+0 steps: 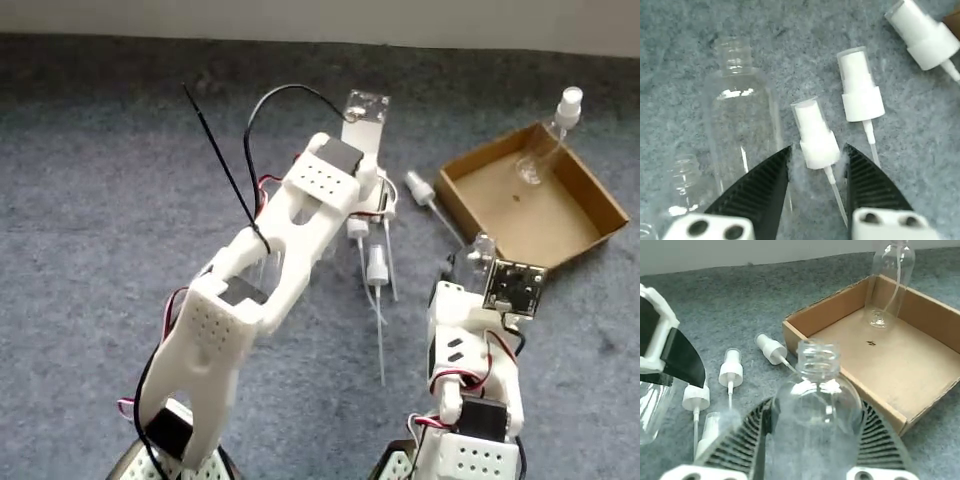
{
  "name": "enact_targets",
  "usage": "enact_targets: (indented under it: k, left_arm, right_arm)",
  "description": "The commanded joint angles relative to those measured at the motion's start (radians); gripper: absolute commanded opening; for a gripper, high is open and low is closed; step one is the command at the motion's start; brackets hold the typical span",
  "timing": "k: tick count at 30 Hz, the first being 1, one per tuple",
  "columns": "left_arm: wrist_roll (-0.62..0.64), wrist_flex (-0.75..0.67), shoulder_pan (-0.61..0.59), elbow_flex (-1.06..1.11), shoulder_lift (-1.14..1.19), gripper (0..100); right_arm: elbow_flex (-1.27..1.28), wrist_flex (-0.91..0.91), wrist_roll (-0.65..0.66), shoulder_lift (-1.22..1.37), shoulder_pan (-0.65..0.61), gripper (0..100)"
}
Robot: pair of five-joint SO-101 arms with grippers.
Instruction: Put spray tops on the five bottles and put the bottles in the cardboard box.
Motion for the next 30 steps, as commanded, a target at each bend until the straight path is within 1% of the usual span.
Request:
enact_targets:
  k: [1, 14, 30]
  left_arm:
    - [0.014, 0.005, -0.018, -0.061, 0.005, 14]
    - [0.014, -0.002, -0.01, -0.061, 0.079, 14]
    - [0.006, -0.011, -0.01, -0.061, 0.081, 14]
  right_arm:
    - [0.004, -0.035, -0.002, -0.013, 0.01, 13.4]
    - [0.005, -0.035, -0.002, -0.013, 0.01, 13.4]
    - [0.005, -0.035, -0.002, -0.013, 0.01, 13.4]
